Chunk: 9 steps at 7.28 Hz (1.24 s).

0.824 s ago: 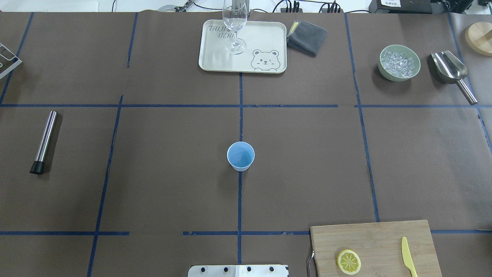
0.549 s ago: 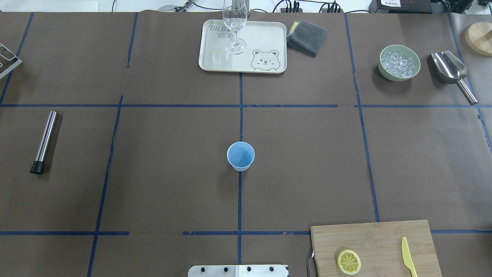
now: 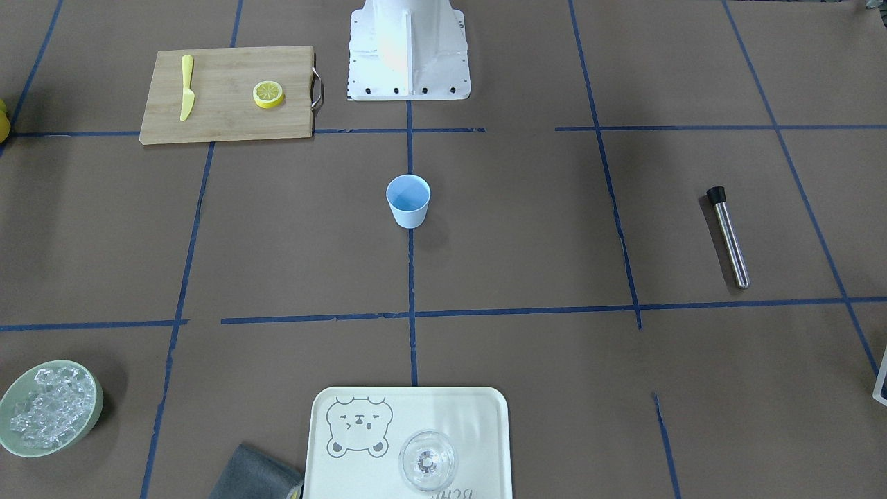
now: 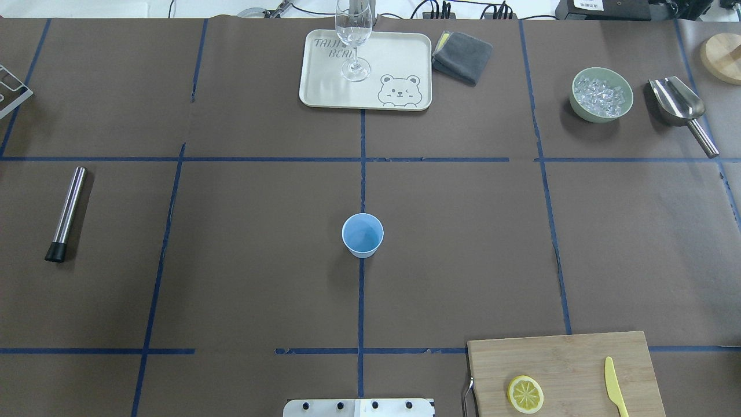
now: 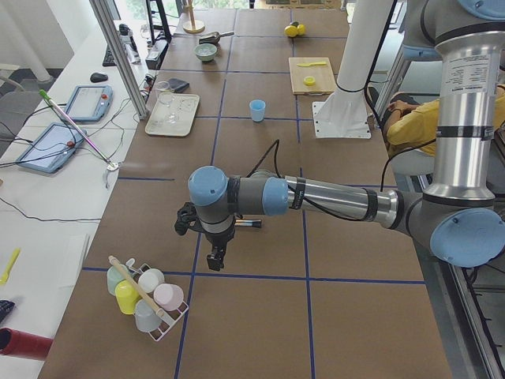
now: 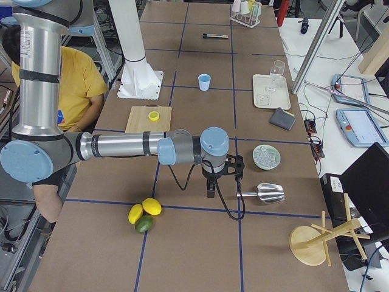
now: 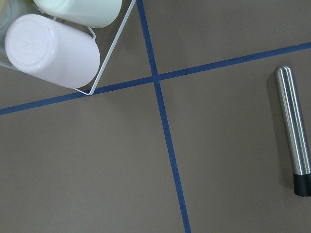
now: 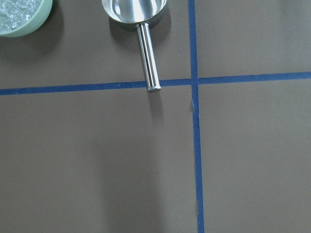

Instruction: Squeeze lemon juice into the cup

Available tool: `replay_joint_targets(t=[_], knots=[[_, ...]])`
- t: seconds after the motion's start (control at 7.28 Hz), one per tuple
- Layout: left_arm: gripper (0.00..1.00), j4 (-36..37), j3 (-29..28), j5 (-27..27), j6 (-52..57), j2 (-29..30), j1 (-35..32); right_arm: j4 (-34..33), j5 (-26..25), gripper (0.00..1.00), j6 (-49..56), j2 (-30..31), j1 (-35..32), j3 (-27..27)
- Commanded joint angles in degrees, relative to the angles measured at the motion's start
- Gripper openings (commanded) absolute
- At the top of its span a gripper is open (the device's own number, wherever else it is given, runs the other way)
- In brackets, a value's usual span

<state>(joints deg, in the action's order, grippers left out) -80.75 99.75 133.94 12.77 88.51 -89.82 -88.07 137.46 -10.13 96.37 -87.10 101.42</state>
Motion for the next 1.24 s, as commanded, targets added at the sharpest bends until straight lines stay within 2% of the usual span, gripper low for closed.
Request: replay_joint_targets(t=[0.0, 0.69, 0.82, 1.1], knots=[[1.0, 0.0, -0.1, -0.3, 0.0, 0.2, 0.1, 0.0, 0.0, 1.0, 0.0, -0.2, 0.0, 0.0], [1.0, -0.3, 0.3, 0.1, -0.4, 0.9, 0.1, 0.1, 0.7, 1.0, 0.0, 0.4, 0.2, 0.3], [1.0, -0.6, 1.0, 0.1, -0.4, 0.8, 0.1, 0.2, 0.8, 1.0, 0.0, 0.4, 1.8, 1.1], [1.0, -0.7, 0.7, 0.1, -0.2, 0.8, 0.1, 4.8, 4.6, 1.0, -0.7, 3.0, 6.7, 4.7]])
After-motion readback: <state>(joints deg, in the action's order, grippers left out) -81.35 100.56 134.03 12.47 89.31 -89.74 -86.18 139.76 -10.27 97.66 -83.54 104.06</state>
